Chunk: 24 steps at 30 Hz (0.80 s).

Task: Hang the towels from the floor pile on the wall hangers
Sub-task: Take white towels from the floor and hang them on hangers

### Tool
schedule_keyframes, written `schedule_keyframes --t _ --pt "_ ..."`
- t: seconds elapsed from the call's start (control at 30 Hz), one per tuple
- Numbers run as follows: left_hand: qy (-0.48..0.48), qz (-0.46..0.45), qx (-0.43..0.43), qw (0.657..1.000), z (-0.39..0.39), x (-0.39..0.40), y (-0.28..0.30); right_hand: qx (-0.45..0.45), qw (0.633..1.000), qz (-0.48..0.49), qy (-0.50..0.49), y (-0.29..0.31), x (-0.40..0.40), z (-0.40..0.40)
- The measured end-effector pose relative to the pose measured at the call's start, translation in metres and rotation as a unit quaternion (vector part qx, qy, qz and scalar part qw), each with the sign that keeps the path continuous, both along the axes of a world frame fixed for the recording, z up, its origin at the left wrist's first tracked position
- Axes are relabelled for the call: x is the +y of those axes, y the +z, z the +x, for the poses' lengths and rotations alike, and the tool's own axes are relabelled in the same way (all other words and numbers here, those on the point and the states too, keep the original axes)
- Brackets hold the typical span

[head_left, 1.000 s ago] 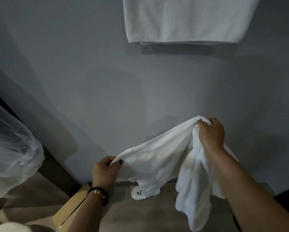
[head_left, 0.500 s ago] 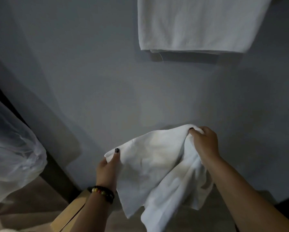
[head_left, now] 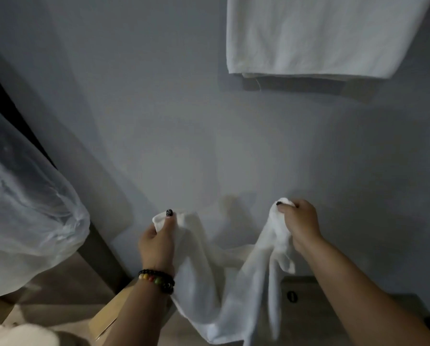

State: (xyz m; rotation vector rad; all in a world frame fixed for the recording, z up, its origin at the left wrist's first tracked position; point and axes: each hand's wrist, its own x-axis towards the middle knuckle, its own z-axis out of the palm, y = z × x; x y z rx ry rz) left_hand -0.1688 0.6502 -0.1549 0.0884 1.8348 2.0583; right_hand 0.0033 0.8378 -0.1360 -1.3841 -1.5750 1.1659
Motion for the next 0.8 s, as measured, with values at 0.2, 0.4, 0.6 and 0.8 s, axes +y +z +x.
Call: schedule_keyframes --t 0.2,0.4,0.6,0.8 --pt "-0.025 0.002 0.024 0.999 -0.003 -0.008 0.001 0.008 0.999 -0.021 0.040 -0.014 -0.017 -0.008" --pt "-0.118 0.012 0.088 0.989 0.004 -0.003 0.002 0.177 0.971 -0.104 0.120 0.008 -0.040 -0.021" --pt "-0.188 0.063 0.109 0.974 0.014 0.007 0.016 0.195 0.943 -0.101 0.251 0.042 -0.068 -0.029" --pt "-0.214 0.116 0.094 0.965 0.012 0.013 0.028 0.215 0.897 -0.139 0.361 0.063 -0.075 -0.028"
